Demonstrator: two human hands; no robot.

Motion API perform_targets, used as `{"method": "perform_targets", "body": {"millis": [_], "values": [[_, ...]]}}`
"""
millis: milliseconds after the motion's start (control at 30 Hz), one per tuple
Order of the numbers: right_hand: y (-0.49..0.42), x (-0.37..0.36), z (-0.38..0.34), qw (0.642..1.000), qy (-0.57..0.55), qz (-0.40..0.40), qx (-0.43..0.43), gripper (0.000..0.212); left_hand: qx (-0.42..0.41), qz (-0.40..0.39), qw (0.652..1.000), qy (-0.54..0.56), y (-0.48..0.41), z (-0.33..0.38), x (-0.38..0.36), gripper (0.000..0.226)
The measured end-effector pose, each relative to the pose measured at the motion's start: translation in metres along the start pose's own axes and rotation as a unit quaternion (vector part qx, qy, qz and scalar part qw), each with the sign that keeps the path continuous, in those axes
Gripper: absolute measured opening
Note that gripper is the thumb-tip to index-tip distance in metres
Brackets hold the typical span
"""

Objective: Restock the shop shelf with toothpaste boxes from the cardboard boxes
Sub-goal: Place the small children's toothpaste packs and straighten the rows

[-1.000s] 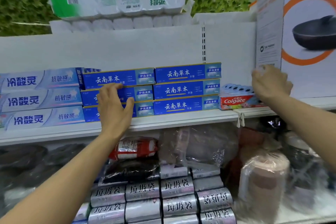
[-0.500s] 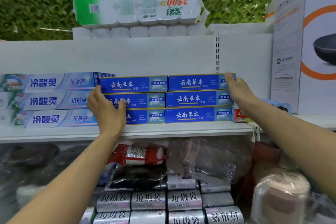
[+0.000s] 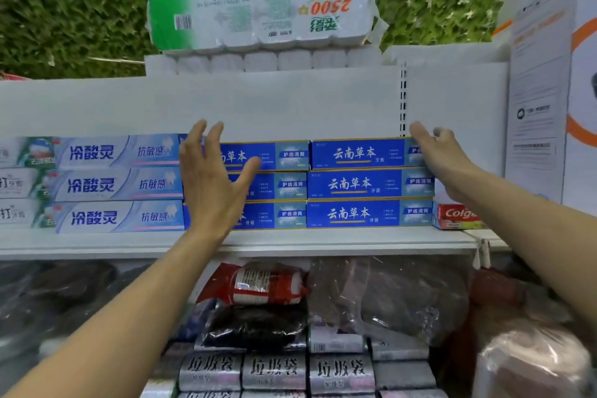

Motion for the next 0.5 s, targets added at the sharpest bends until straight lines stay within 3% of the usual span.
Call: {"method": "perform_targets", "body": {"millis": [67,133,233,500], "values": [[-0.007,-0.004,-0.010,0.999,0.000,-0.032,0.014,0.075,-0.072,-0.092,0.993,-0.020,-0.023,0.018,-0.019,0.080],[-0.012,-0.009,-0.014,0.997,0.021,-0.073,0.017,0.069,-0.121,-0.229,0.964,-0.065,-0.036,0.025,-0.045,0.094],[-0.018,-0.011,-0.012,0.993,0.049,-0.107,0.016,0.066,-0.082,-0.410,0.900,-0.123,-0.038,0.008,-0.077,0.099],[-0.028,-0.008,-0.007,0.984,0.102,-0.141,0.034,0.082,-0.015,-0.563,0.817,-0.126,-0.039,-0.011,-0.113,0.119]]}}
Point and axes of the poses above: each hand's wrist, its own y-axis away from the middle knuckle, its own x-axis out of the back of the hand, z = x × y, the point moved 9 cm from there along -y, towards the middle knuckle, and after that the axes turned 11 degrees about z, right-handed, at the moved point
